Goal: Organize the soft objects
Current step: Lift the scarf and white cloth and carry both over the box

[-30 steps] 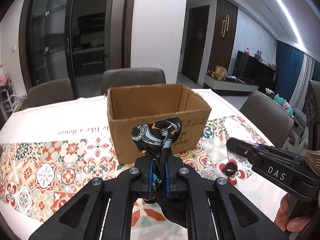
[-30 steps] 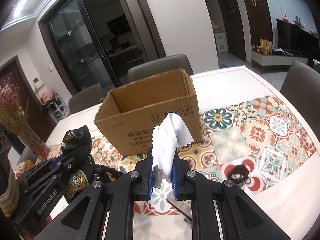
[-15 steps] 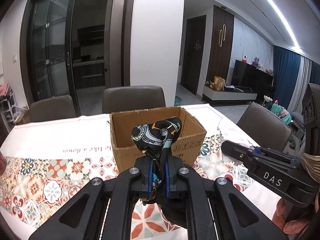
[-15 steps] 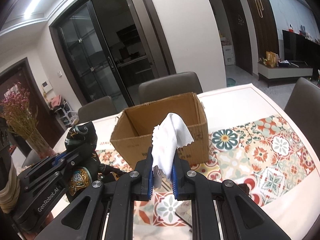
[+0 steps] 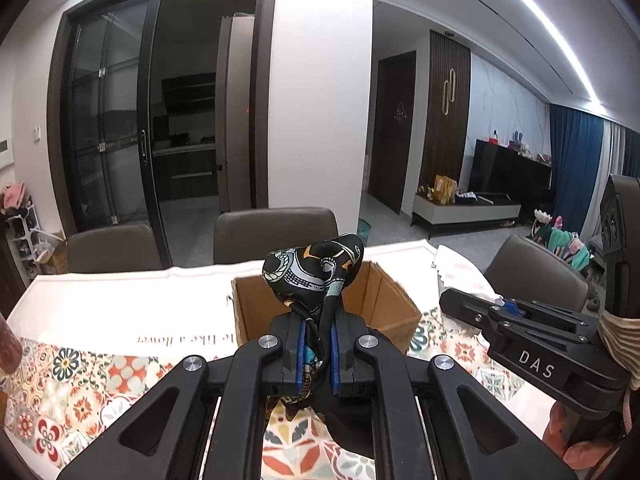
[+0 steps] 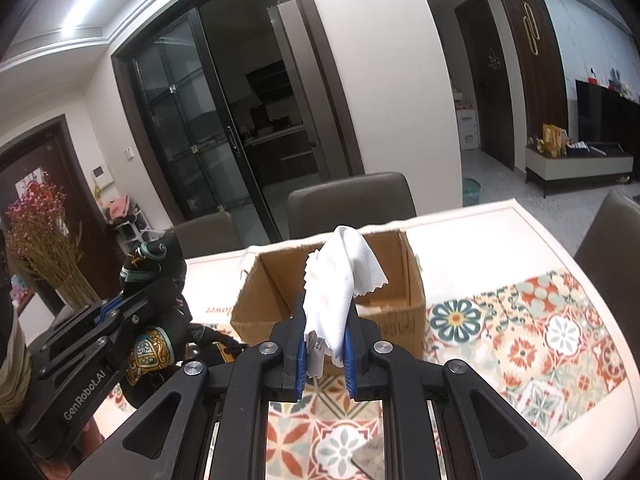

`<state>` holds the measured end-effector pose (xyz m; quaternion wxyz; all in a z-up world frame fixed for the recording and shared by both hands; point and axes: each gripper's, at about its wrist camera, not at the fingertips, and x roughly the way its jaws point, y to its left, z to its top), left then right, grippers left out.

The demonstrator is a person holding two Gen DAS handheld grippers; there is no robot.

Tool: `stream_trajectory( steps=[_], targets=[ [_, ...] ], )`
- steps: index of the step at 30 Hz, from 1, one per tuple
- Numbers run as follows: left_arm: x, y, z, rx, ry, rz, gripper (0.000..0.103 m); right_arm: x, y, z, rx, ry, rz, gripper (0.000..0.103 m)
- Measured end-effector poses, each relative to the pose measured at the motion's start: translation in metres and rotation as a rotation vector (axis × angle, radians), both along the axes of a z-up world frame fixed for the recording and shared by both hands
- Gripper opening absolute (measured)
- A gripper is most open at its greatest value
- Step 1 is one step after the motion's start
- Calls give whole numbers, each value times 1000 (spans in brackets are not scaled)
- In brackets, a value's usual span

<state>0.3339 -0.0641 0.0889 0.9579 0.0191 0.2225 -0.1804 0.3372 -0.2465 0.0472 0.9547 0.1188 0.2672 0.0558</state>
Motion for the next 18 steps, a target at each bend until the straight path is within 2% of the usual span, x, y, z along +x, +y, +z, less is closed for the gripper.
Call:
stream_trajectory(
  steps=[18],
  targets=[
    [49, -13, 25, 3, -21, -8, 11, 47, 6, 26, -51, -30, 43, 16]
  ],
)
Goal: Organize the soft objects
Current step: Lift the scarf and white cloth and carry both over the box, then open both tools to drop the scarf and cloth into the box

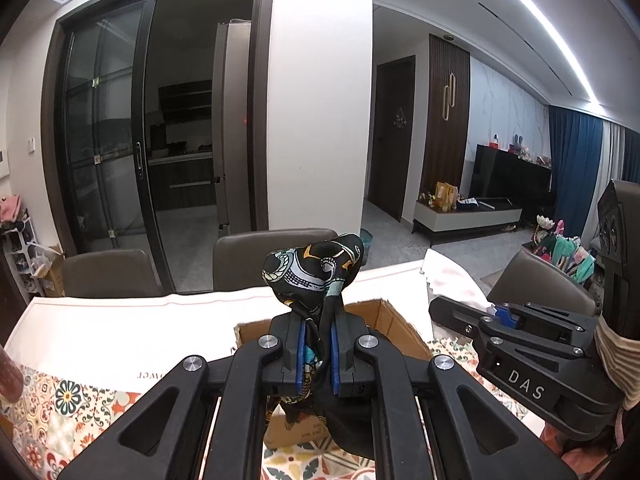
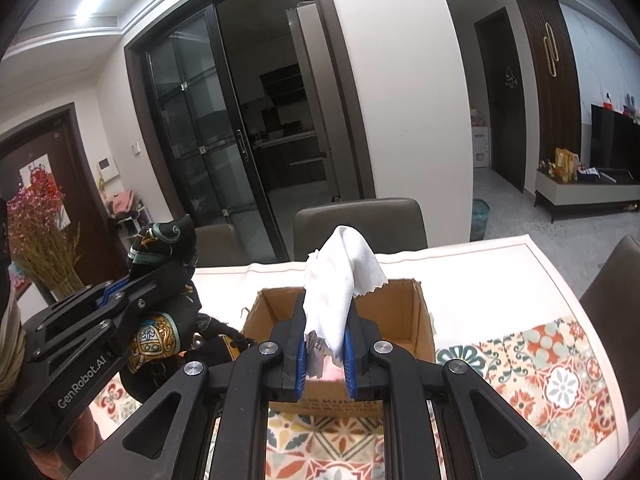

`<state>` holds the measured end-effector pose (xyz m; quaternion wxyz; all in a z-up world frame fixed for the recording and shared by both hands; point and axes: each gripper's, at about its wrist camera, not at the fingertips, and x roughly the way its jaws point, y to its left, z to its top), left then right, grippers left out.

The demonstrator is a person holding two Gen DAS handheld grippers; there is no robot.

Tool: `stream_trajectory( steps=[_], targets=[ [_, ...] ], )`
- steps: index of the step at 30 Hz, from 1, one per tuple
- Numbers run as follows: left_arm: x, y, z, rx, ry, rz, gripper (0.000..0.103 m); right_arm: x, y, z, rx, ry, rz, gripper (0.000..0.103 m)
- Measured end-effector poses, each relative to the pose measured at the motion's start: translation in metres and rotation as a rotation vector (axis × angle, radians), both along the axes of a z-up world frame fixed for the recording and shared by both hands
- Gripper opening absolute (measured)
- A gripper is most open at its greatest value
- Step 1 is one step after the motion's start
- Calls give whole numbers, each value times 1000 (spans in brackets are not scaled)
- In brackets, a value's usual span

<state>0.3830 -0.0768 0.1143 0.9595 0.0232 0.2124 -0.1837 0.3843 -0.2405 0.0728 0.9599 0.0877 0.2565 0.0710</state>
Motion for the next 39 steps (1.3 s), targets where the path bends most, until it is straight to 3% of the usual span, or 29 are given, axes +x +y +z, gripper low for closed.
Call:
stream_trajectory(
  steps=[11, 17, 32, 39],
  targets=[
    [33, -12, 9, 18, -27, 7, 11, 31, -1, 10, -44, -10, 15, 16],
    [53, -21, -4, 31, 6, 7, 11, 54, -8, 0, -29, 31, 28, 16],
    [113, -42, -85, 124, 250, 7, 11, 106, -15, -69, -82, 235, 50, 16],
    [122, -50, -105, 155, 343, -18, 16, 122, -23, -89, -66, 312, 71, 18]
  ],
)
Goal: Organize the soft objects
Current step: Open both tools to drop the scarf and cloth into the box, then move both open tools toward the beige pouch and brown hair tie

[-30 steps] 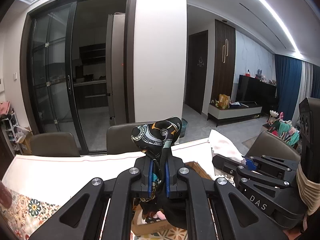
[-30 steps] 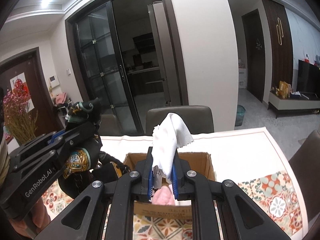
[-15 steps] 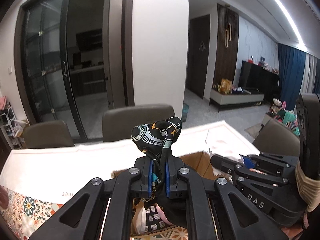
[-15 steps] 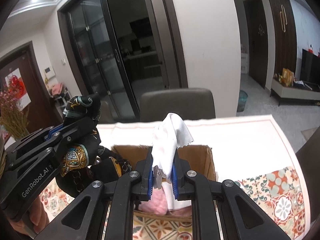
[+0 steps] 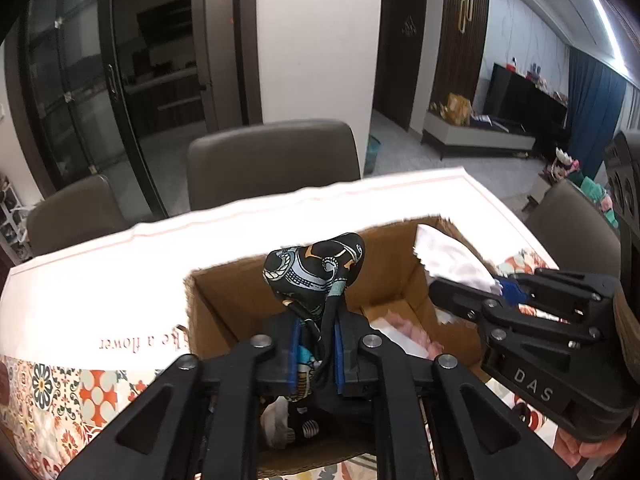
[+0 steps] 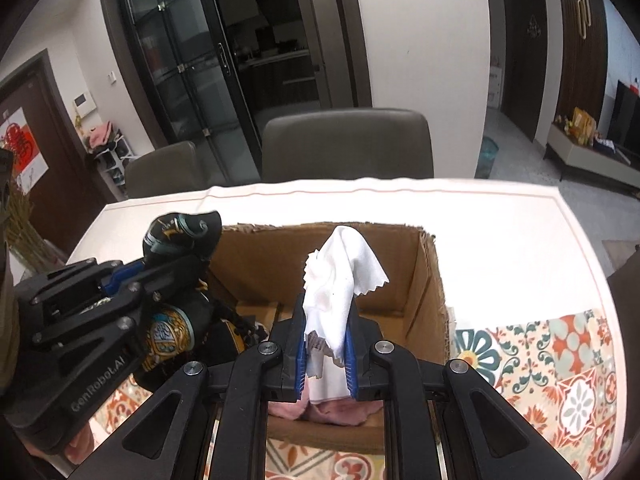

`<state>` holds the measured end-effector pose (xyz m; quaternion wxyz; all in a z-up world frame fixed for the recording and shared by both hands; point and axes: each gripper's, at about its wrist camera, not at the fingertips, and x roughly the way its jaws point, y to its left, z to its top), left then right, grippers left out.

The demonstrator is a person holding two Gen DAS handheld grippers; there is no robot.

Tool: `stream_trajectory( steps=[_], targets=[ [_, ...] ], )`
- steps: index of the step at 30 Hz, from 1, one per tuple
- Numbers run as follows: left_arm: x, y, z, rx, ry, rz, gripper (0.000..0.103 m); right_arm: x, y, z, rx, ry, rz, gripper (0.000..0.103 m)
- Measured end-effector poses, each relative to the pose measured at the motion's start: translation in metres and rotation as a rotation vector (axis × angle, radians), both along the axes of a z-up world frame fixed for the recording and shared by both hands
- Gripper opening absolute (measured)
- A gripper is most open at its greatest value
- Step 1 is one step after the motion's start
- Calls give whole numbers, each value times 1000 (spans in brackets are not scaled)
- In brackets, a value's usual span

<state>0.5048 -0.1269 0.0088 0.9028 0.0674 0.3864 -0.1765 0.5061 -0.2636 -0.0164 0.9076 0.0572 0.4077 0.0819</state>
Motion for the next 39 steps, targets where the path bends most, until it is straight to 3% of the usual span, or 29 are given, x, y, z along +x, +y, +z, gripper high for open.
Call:
stream_trajectory(
  steps=[2, 4, 6, 10, 17, 33, 39],
  targets=[
    [2, 1, -2, 9, 12, -2, 25, 4, -4, -5, 18, 22, 0, 26],
    [1, 2, -3, 15, 11, 6, 36, 7, -7, -8, 33, 32, -6, 44],
    [-1, 4, -3, 16, 4, 10, 43, 6, -8, -8, 18, 28, -25, 53],
    [-1, 6, 1, 17, -8, 4, 57, 3, -8, -4, 4, 14, -47, 55],
    [-9, 9, 19, 9, -46, 5, 67, -6, -15, 14, -36, -15, -136, 65],
    [-59, 24, 59, 2, -131, 33, 76, -44, -7, 53, -56, -95, -161, 71],
    [-92, 20, 62, 18, -174, 37, 82, -72, -13, 56, -76, -111, -182, 82]
  ],
)
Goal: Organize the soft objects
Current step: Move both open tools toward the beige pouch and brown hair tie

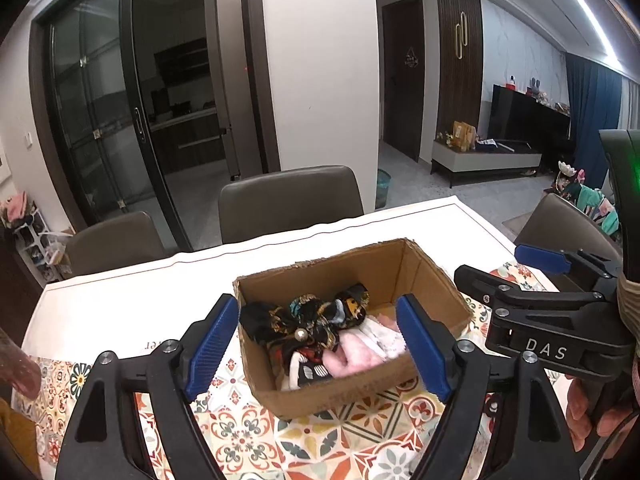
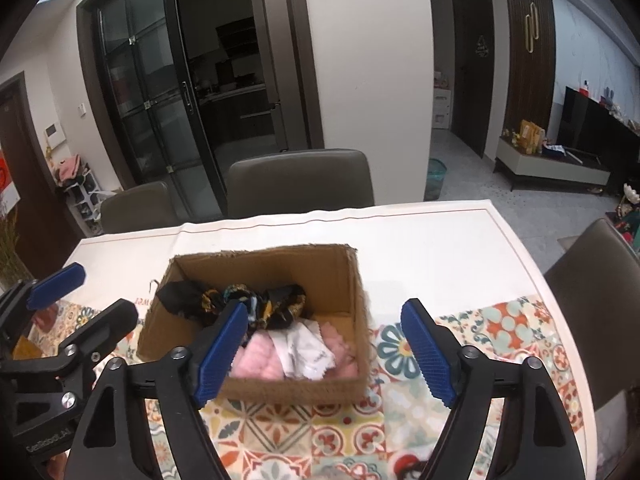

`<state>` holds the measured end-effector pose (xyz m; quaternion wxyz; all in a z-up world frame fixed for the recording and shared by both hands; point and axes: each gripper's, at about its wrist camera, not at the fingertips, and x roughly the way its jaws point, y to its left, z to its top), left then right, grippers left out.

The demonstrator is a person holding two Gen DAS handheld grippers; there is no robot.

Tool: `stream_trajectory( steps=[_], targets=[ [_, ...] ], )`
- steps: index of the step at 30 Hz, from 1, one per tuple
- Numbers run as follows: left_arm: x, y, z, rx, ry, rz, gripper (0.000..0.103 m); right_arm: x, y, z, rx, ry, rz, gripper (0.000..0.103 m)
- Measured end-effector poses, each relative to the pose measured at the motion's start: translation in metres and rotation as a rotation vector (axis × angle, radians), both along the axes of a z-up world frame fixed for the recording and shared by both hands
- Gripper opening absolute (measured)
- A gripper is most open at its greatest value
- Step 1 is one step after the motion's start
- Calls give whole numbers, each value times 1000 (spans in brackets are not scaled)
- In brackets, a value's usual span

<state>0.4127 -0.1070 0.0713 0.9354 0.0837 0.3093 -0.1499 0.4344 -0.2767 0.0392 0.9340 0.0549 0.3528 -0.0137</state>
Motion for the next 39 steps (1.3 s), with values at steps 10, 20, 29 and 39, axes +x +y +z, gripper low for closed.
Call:
stream_trajectory(
  steps=[10, 20, 29, 39],
  targets=[
    [-45, -13, -7, -11, 2, -13, 83, -52, -18, 0, -53, -17, -64, 84],
    [-87, -28, -25, -4, 28, -57, 86, -97, -33, -11, -62, -10, -89, 84],
    [-109, -37, -46, -16, 89, -84, 86, -129, -44, -29, -28, 17, -86, 84],
    [-123, -43, -71, -25, 153, -69, 87, -146, -53, -49, -31, 55, -82, 84]
  ],
)
